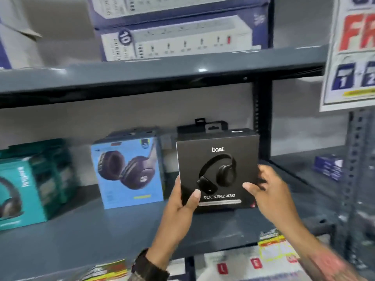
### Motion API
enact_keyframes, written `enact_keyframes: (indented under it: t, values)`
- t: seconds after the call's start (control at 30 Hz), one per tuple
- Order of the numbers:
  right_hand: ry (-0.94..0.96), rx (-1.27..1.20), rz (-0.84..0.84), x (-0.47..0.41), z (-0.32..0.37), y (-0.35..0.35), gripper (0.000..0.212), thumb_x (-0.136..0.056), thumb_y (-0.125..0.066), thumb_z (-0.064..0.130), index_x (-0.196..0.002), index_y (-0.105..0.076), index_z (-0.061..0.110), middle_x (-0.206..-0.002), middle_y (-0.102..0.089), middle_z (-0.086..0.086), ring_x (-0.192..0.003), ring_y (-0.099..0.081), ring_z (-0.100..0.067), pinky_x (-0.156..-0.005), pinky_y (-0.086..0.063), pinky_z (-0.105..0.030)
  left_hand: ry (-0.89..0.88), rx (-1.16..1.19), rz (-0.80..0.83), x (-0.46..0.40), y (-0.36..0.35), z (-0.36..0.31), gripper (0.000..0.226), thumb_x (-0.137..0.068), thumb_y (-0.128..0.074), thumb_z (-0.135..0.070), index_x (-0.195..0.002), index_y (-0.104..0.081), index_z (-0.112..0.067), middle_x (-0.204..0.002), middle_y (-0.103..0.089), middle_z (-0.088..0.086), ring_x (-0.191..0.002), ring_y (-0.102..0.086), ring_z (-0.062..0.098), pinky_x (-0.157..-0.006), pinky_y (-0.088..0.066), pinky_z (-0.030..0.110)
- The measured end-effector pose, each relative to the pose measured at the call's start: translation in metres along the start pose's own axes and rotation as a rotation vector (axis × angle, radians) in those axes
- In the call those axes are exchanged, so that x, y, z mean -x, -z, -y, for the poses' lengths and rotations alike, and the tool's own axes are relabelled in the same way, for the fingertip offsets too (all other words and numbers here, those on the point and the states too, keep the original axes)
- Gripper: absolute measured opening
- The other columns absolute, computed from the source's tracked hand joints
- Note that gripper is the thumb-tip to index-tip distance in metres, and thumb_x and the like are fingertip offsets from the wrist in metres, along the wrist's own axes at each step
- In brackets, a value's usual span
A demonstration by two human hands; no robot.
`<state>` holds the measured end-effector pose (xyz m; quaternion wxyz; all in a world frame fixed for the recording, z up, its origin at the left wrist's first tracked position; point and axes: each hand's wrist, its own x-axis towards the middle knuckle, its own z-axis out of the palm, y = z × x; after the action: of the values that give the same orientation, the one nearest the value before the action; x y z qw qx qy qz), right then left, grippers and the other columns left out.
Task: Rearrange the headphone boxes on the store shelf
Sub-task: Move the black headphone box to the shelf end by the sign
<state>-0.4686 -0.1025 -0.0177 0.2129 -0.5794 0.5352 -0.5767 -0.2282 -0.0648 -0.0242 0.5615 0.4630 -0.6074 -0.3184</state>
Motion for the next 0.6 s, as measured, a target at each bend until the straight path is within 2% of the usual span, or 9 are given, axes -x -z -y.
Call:
enact_keyframes:
  t: [0.07,0.13,0.2,0.3,0.4,0.5,0.6]
  values:
    - [-0.006,0.050,0.024,-0.025,-0.010,-0.004,0.058,-0.083,-0.082,0.015,-0.103,-0.059,0.065,-0.100,-0.074,0.025,-0.092,-0.079,-0.024,-0.088,-0.062,-0.054,0.029,0.006,-0.009,-0.023,-0.013,0.011,0.059,-0.106,-0.065,-0.023,-0.161,-0.047,-0.037,-0.152,-0.065,-0.024,-0.145,-0.056,-0.005,-0.129,-0.037,0.035]
    - [-0.015,0.082,0.057,-0.049,-0.016,-0.009,0.047,-0.084,-0.081,0.018,-0.114,-0.061,0.048,-0.107,-0.074,0.018,-0.100,-0.077,-0.028,-0.083,-0.064,-0.054,0.070,0.031,-0.041,-0.045,-0.025,0.018,0.058,-0.101,-0.069,-0.028,-0.156,-0.051,-0.035,-0.148,-0.070,-0.018,-0.142,-0.061,0.002,-0.129,-0.040,0.043]
    - [-0.023,0.102,0.096,-0.070,-0.019,-0.018,0.044,-0.085,-0.078,0.021,-0.120,-0.057,0.037,-0.118,-0.075,0.009,-0.106,-0.074,-0.028,-0.082,-0.064,-0.053,0.133,0.051,-0.072,-0.065,-0.030,0.023,0.055,-0.102,-0.070,-0.027,-0.153,-0.052,-0.035,-0.146,-0.071,-0.014,-0.139,-0.064,0.010,-0.128,-0.041,0.046]
    - [-0.022,0.114,0.141,-0.090,-0.019,-0.025,0.040,-0.091,-0.075,0.015,-0.124,-0.055,0.027,-0.115,-0.071,0.008,-0.110,-0.071,-0.026,-0.091,-0.061,-0.046,0.211,0.031,-0.076,-0.082,-0.037,0.020,0.053,-0.106,-0.065,-0.027,-0.154,-0.045,-0.030,-0.140,-0.068,-0.014,-0.133,-0.062,0.011,-0.125,-0.042,0.039]
    - [-0.009,0.126,0.168,-0.101,-0.026,-0.033,0.042,-0.093,-0.074,0.009,-0.128,-0.054,0.020,-0.110,-0.069,0.009,-0.106,-0.071,-0.023,-0.089,-0.059,-0.039,0.232,-0.010,-0.075,-0.093,-0.037,0.019,0.045,-0.112,-0.056,-0.021,-0.154,-0.041,-0.020,-0.143,-0.065,-0.004,-0.128,-0.060,0.013,-0.110,-0.043,0.030]
    - [-0.028,0.102,0.223,-0.109,-0.043,-0.038,0.054,-0.089,-0.079,0.016,-0.134,-0.050,0.024,-0.117,-0.073,0.007,-0.105,-0.071,-0.020,-0.089,-0.059,-0.039,0.239,-0.019,-0.067,-0.102,-0.032,0.023,0.049,-0.110,-0.060,-0.018,-0.154,-0.041,-0.015,-0.138,-0.066,-0.003,-0.128,-0.062,0.015,-0.102,-0.047,0.025]
    - [-0.118,-0.038,0.341,-0.128,-0.058,-0.038,0.086,-0.083,-0.084,0.022,-0.154,-0.037,0.036,-0.143,-0.061,0.006,-0.120,-0.069,-0.021,-0.091,-0.064,-0.045,0.256,0.006,-0.078,-0.116,-0.025,0.027,0.052,-0.100,-0.073,-0.007,-0.145,-0.046,-0.012,-0.129,-0.071,-0.002,-0.114,-0.067,0.008,-0.089,-0.053,0.017]
